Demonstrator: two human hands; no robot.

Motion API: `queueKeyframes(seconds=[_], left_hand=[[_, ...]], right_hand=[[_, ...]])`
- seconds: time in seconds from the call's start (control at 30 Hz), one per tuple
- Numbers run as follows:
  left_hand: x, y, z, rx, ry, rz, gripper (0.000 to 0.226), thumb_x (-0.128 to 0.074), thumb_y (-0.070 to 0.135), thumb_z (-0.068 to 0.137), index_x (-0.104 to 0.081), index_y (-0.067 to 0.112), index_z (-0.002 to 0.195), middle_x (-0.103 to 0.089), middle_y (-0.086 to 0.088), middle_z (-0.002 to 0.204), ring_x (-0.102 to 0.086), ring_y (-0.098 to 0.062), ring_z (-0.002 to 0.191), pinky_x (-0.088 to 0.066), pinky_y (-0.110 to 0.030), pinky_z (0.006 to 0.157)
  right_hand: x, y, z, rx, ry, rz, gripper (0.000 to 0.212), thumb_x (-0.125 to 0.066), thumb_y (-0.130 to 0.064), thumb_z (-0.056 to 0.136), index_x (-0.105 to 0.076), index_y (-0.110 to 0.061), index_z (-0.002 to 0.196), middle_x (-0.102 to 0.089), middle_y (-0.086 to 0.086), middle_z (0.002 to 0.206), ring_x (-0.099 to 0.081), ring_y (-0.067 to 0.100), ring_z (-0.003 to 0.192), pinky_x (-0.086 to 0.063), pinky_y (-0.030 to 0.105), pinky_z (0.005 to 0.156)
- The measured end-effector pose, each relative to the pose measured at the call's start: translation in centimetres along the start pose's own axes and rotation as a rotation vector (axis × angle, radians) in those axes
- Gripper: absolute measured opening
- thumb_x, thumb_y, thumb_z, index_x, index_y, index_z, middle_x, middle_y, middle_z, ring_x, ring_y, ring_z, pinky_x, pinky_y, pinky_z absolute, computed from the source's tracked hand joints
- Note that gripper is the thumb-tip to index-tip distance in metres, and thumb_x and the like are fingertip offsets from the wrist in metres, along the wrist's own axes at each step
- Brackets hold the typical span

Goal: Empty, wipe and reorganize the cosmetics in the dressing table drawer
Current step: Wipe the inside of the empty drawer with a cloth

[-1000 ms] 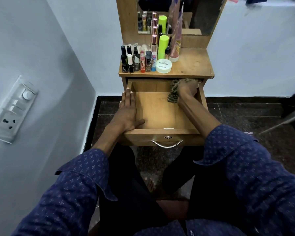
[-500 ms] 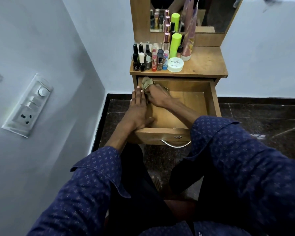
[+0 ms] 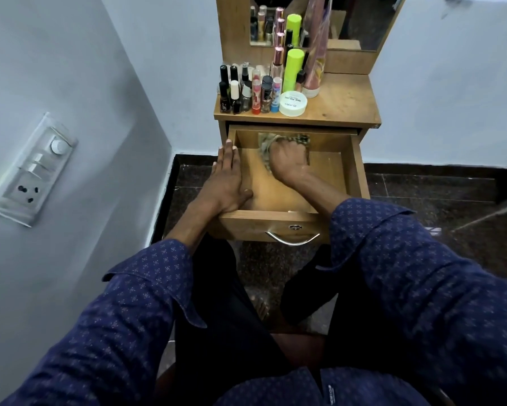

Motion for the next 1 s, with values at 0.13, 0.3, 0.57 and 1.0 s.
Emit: queueKeyframes(seconds=[0.13,0.3,0.57,1.0], left_hand=[[-0.2,-0.3,-0.1,-0.019,0.014,-0.041,0.101,-0.059,0.022,0.101,0.019,0.001,0.161,0.034,-0.016,0.167,0.026,-0.033,0.157,0.002,-0.048,0.131],[0.2,0.3,-0.1,-0.013,0.009,-0.125,0.1,-0.057,0.004,0.094,0.017,-0.001,0.162,0.031,-0.018,0.168,0.024,-0.034,0.157,0.002,-0.045,0.131],[0.4,0.2,-0.1,-0.044,0.05,-0.214,0.083,-0.046,0.005,0.103,0.012,0.001,0.163,0.027,-0.015,0.17,0.022,-0.033,0.158,0.002,-0.046,0.131],[-0.1,0.4,0.3,-0.057,0.064,-0.192,0.081,-0.045,0.012,0.107,0.012,-0.004,0.162,0.027,-0.02,0.169,0.028,-0.038,0.155,0.005,-0.049,0.13]], right_hand=[[-0.1,0.8,-1.0,0.056,-0.023,0.076,0.024,-0.052,0.0,0.098,-0.069,-0.002,0.115,-0.067,0.016,0.123,-0.068,0.034,0.104,-0.055,0.045,0.081],[-1.2,-1.8,-2.9,0.324,-0.097,0.277,0.024,-0.077,-0.025,0.089,-0.071,-0.017,0.11,-0.058,0.004,0.133,-0.062,0.024,0.11,-0.056,0.044,0.091],[-2.9,-3.0,-2.7,0.366,-0.075,0.146,0.051,-0.078,-0.038,0.089,-0.064,-0.024,0.136,-0.063,0.005,0.136,-0.062,0.025,0.12,-0.052,0.042,0.099],[-1.6,-4.9,1.1,0.476,-0.008,0.329,0.052,-0.079,-0.026,0.088,-0.063,-0.013,0.135,-0.06,0.008,0.141,-0.053,0.029,0.127,-0.039,0.041,0.11]])
Point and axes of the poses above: each hand's wrist, its own z-axis towards the middle knuckle, its own x-axis out of the back of the hand, y = z × x, the point moved 10 cm from there along z, towards the middle knuckle
